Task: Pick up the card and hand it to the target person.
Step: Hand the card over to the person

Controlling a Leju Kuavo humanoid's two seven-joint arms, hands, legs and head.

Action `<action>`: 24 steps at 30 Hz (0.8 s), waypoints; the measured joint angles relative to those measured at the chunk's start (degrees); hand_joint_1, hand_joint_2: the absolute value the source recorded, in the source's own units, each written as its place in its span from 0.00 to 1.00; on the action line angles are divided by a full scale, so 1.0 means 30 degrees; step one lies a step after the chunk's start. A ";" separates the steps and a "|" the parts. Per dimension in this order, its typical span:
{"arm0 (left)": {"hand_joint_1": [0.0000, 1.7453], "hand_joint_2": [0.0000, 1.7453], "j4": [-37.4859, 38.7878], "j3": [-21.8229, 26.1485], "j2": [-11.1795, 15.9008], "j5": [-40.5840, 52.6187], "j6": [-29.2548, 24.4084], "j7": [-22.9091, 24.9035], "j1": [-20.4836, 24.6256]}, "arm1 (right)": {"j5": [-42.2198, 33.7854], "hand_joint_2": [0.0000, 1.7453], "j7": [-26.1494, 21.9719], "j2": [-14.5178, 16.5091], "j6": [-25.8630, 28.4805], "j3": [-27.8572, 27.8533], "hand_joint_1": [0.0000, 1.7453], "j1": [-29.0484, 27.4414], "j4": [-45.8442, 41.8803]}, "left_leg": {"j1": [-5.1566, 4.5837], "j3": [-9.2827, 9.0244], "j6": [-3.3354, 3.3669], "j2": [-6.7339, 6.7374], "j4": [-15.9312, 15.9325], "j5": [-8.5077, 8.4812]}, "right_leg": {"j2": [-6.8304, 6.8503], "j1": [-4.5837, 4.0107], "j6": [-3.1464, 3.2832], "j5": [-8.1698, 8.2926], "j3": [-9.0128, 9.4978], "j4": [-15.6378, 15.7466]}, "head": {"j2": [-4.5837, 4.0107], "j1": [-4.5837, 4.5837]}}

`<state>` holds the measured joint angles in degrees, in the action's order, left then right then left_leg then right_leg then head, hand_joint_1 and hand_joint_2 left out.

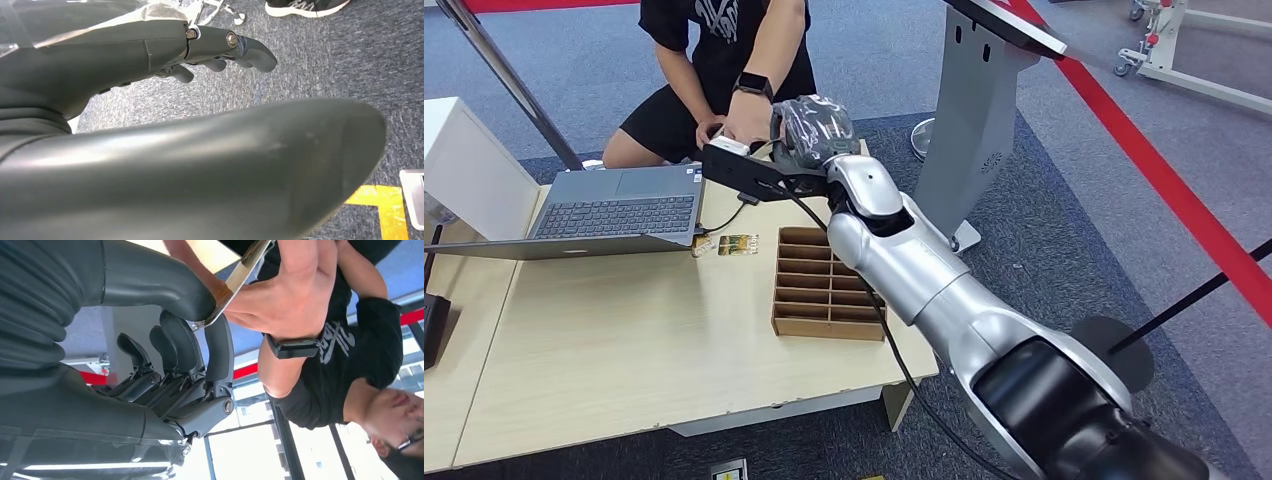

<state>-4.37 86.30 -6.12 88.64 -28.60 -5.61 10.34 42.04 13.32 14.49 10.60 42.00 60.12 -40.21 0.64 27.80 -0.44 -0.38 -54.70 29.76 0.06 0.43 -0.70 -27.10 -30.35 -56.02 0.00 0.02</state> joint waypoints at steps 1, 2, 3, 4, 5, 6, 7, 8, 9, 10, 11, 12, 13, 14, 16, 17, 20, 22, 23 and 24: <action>0.00 0.00 0.0000 0.0004 0.0000 0.0015 -0.0002 -0.0025 0.0000 | -0.0007 1.00 -0.0035 -0.0029 0.0060 -0.0069 0.68 -0.0003 -0.0024 | 0.0000 0.0000 0.0000 0.0000 0.0000 0.0000 | 0.0000 0.0000 0.0000 0.0000 0.0000 0.0000 | 0.0000 -0.0002; 0.00 0.00 0.0000 0.0007 0.0000 0.0031 0.0002 -0.0069 0.0001 | -0.0009 1.00 -0.0056 -0.0058 0.0078 -0.0131 0.57 -0.0007 -0.0027 | 0.0000 0.0001 0.0000 0.0000 0.0000 0.0000 | 0.0000 0.0000 0.0000 0.0000 0.0000 0.0000 | 0.0000 -0.0004; 0.00 0.00 0.0000 0.0013 0.0000 0.0047 0.0011 -0.0135 0.0001 | 0.0000 1.00 -0.0065 -0.0085 0.0078 -0.0202 0.39 -0.0012 -0.0023 | 0.0000 0.0001 0.0000 0.0000 0.0000 0.0000 | 0.0000 0.0000 0.0000 0.0000 0.0000 0.0000 | 0.0000 -0.0004; 0.00 0.00 0.0000 0.0020 0.0000 0.0060 0.0033 -0.0215 0.0002 | 0.0013 1.00 -0.0064 -0.0113 0.0065 -0.0258 0.23 -0.0018 -0.0020 | 0.0000 0.0002 0.0000 0.0000 0.0000 0.0000 | 0.0000 0.0000 0.0000 0.0000 0.0000 0.0000 | 0.0000 -0.0004; 0.00 0.00 0.0000 0.0027 0.0000 0.0071 0.0069 -0.0284 0.0004 | 0.0025 1.00 -0.0062 -0.0142 0.0047 -0.0300 0.09 -0.0026 -0.0018 | 0.0000 0.0001 0.0000 -0.0001 0.0000 0.0000 | 0.0000 0.0000 0.0000 0.0000 0.0000 0.0000 | 0.0000 -0.0004; 0.00 0.00 0.0000 0.0033 0.0000 0.0080 0.0109 -0.0333 0.0008 | 0.0036 1.00 -0.0060 -0.0166 0.0030 -0.0324 0.00 -0.0036 -0.0018 | 0.0000 0.0002 0.0000 -0.0001 0.0000 0.0000 | 0.0000 0.0000 0.0000 0.0000 -0.0001 0.0000 | 0.0000 -0.0004; 0.00 0.00 0.0000 0.0035 0.0000 0.0089 0.0149 -0.0355 0.0011 | 0.0040 1.00 -0.0056 -0.0197 -0.0030 -0.0339 0.00 -0.0051 -0.0016 | 0.0000 0.0002 0.0000 -0.0001 0.0000 0.0000 | 0.0000 0.0000 0.0000 0.0000 -0.0001 0.0000 | 0.0000 -0.0005; 0.00 0.00 0.0000 0.0035 0.0000 0.0096 0.0178 -0.0361 0.0016 | 0.0051 1.00 -0.0051 -0.0226 -0.0095 -0.0353 0.00 -0.0073 -0.0009 | 0.0000 0.0003 0.0000 0.0000 0.0000 0.0001 | 0.0000 0.0000 0.0000 0.0000 -0.0002 0.0000 | 0.0000 -0.0004; 0.00 0.00 0.0000 0.0036 0.0000 0.0102 0.0191 -0.0368 0.0019 | 0.0077 0.75 -0.0044 -0.0253 -0.0150 -0.0369 0.00 -0.0099 0.0004 | 0.0000 0.0004 0.0000 0.0000 0.0000 0.0001 | 0.0000 0.0000 0.0000 -0.0001 -0.0003 0.0000 | 0.0000 -0.0004; 0.00 0.00 0.0000 0.0038 0.0000 0.0106 0.0199 -0.0388 0.0022 | 0.0108 0.50 -0.0022 -0.0286 -0.0195 -0.0388 0.00 -0.0132 0.0022 | 0.0000 0.0005 0.0000 0.0000 0.0000 0.0001 | 0.0000 0.0000 0.0000 -0.0001 -0.0004 0.0000 | 0.0000 -0.0002; 0.00 0.00 0.0000 0.0040 0.0000 0.0107 0.0200 -0.0412 0.0024 | 0.0146 0.25 0.0018 -0.0313 -0.0188 -0.0400 0.00 -0.0171 0.0038 | 0.0000 0.0006 0.0000 0.0000 0.0000 0.0001 | 0.0000 0.0000 0.0000 -0.0001 -0.0005 0.0000 | 0.0000 -0.0002; 0.00 0.00 0.0000 0.0042 0.0000 0.0107 0.0200 -0.0439 0.0025 | 0.0186 0.00 0.0064 -0.0342 -0.0168 -0.0408 0.00 -0.0216 0.0049 | 0.0000 0.0006 0.0000 -0.0001 0.0000 0.0001 | 0.0000 0.0000 0.0000 -0.0001 -0.0005 0.0000 | 0.0000 -0.0002; 0.00 0.00 0.0000 0.0042 0.0000 0.0107 0.0200 -0.0472 0.0024 | 0.0213 0.00 0.0113 -0.0370 -0.0152 -0.0413 0.00 -0.0268 0.0055 | 0.0000 0.0007 0.0000 -0.0001 0.0000 0.0002 | 0.0000 0.0000 0.0000 -0.0001 -0.0005 0.0000 | 0.0000 0.0000; 0.00 0.00 0.0000 0.0040 0.0000 0.0107 0.0198 -0.0497 0.0024 | 0.0242 0.00 0.0166 -0.0392 -0.0141 -0.0417 0.00 -0.0321 0.0055 | 0.0000 0.0007 0.0000 -0.0001 0.0000 0.0002 | 0.0000 0.0000 0.0000 -0.0001 -0.0006 0.0000 | 0.0000 0.0000; 0.00 0.00 0.0000 0.0036 -0.0004 0.0107 0.0195 -0.0541 0.0024 | 0.0297 0.00 0.0266 -0.0424 -0.0137 -0.0420 0.00 -0.0413 0.0055 | 0.0000 0.0006 0.0000 -0.0001 0.0000 0.0002 | 0.0000 0.0000 0.0000 -0.0001 -0.0007 0.0000 | 0.0000 0.0000; 0.00 0.00 0.0000 0.0035 -0.0005 0.0107 0.0193 -0.0552 0.0023 | 0.0317 0.00 0.0314 -0.0439 -0.0135 -0.0420 0.00 -0.0445 0.0055 | 0.0000 0.0006 0.0000 0.0000 0.0000 0.0002 | 0.0000 0.0000 0.0000 -0.0001 -0.0007 0.0000 | 0.0000 -0.0002; 0.00 0.00 0.0000 0.0035 -0.0013 0.0107 0.0193 -0.0563 0.0020 | 0.0332 0.00 0.0386 -0.0497 -0.0130 -0.0420 0.00 -0.0489 0.0055 | 0.0000 0.0006 0.0000 -0.0001 0.0000 0.0001 | 0.0000 0.0000 0.0000 -0.0001 -0.0007 0.0000 | 0.0000 -0.0005; 0.00 0.00 0.0000 0.0035 -0.0018 0.0107 0.0202 -0.0563 0.0020 | 0.0337 0.00 0.0419 -0.0530 -0.0113 -0.0420 0.00 -0.0502 0.0055 | 0.0000 0.0006 0.0000 -0.0001 0.0001 0.0001 | 0.0000 0.0000 0.0000 -0.0001 -0.0006 0.0000 | 0.0000 -0.0005; 0.00 0.00 0.0000 0.0035 -0.0020 0.0107 0.0255 -0.0563 0.0019 | 0.0342 0.00 0.0430 -0.0541 -0.0071 -0.0422 0.00 -0.0512 0.0055 | 0.0001 0.0006 0.0000 -0.0001 0.0001 0.0001 | 0.0000 0.0000 0.0000 -0.0001 -0.0006 0.0000 | 0.0000 -0.0004; 0.00 0.00 0.0000 0.0035 -0.0020 0.0106 0.0346 -0.0563 0.0019 | 0.0344 0.00 0.0432 -0.0548 0.0013 -0.0424 0.00 -0.0530 0.0049 | 0.0001 0.0006 0.0000 0.0000 0.0001 0.0001 | 0.0000 0.0000 0.0000 -0.0001 -0.0006 0.0000 | 0.0000 -0.0004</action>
<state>-4.37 86.40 -6.18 88.95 -27.56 -7.30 10.39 43.07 14.61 12.85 10.63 40.73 58.53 -40.06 0.64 27.82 -0.44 -0.38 -54.69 29.76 0.06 0.43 -0.70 -27.10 -30.36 -56.02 0.00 0.01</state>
